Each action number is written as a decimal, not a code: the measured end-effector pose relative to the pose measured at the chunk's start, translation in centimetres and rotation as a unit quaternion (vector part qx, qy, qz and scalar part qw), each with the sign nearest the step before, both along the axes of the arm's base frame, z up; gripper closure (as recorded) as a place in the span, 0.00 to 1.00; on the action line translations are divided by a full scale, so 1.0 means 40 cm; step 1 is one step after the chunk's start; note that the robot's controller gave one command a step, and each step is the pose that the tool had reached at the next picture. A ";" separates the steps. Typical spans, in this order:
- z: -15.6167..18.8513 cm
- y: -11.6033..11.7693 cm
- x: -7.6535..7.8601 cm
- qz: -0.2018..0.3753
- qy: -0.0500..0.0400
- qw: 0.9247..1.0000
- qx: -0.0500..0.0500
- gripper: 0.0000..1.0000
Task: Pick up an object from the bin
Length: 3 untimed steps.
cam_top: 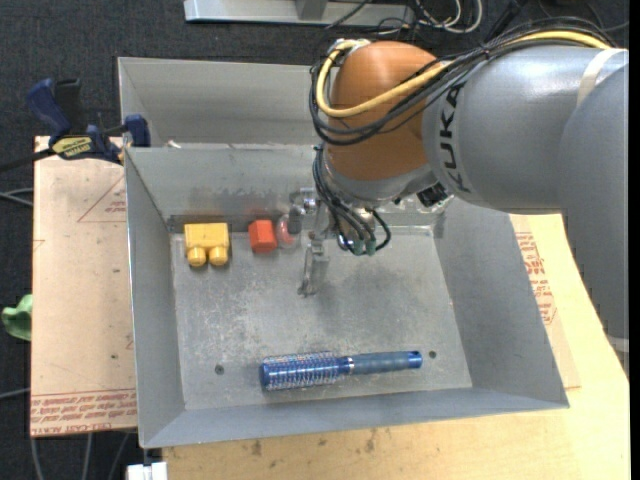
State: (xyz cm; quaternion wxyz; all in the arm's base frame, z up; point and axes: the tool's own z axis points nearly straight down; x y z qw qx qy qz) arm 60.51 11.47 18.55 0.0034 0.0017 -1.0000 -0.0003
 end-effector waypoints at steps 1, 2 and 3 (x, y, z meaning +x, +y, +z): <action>-0.097 0.018 -0.203 0.201 -0.001 0.980 0.001 0.00; -0.260 -0.038 -0.302 0.193 -0.004 0.981 0.001 0.00; -0.255 -0.036 -0.302 0.192 -0.003 0.981 0.001 1.00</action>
Offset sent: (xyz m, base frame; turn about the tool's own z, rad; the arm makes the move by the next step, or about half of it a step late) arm -0.0802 0.0063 -0.0371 -0.4056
